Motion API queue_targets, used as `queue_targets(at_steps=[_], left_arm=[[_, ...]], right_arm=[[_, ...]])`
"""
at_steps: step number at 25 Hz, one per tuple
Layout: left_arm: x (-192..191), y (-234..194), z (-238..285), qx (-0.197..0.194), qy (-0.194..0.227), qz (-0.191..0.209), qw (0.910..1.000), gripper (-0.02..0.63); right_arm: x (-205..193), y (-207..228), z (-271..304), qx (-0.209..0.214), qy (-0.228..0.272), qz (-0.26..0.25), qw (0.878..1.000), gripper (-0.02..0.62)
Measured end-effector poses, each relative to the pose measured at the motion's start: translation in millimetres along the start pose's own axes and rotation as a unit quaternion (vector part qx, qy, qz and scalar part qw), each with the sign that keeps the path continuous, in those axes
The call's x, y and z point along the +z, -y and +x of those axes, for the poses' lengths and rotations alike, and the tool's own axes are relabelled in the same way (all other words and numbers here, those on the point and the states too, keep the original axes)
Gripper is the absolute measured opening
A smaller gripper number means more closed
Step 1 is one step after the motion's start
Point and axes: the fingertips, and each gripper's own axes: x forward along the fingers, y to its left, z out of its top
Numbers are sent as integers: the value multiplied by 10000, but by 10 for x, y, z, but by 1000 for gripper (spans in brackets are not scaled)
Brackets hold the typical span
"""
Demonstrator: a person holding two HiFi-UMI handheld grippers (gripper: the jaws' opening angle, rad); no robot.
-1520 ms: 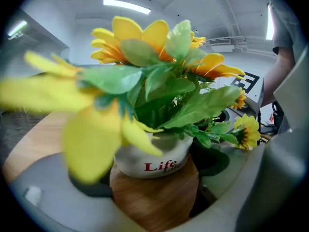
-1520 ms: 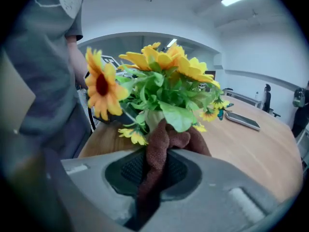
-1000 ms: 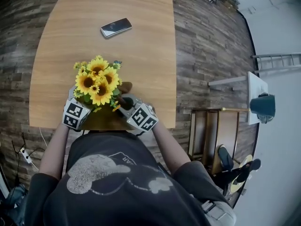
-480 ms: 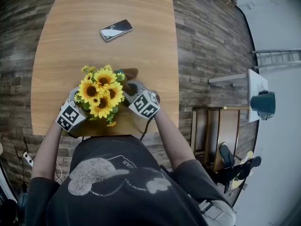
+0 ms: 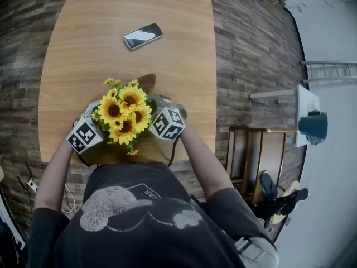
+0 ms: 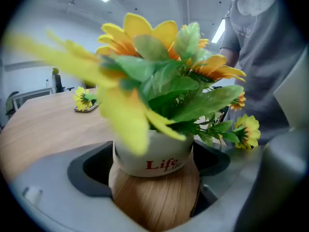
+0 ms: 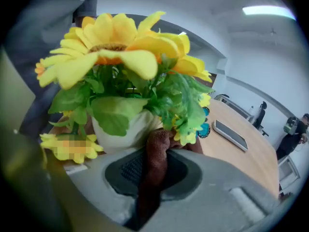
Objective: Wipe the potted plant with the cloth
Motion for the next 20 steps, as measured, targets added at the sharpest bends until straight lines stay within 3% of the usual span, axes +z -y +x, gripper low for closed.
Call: queue_targets(at_steps=[16, 20], left_arm=[[-39, -218, -148, 825, 278, -378, 9955, 551], [-55, -245, -248, 1072, 423, -529, 9919, 540]], right_arm=[[-131, -493, -337, -387, 55, 1012, 9941, 44], [-101, -539, -435, -709, 160, 1391, 9876, 44]])
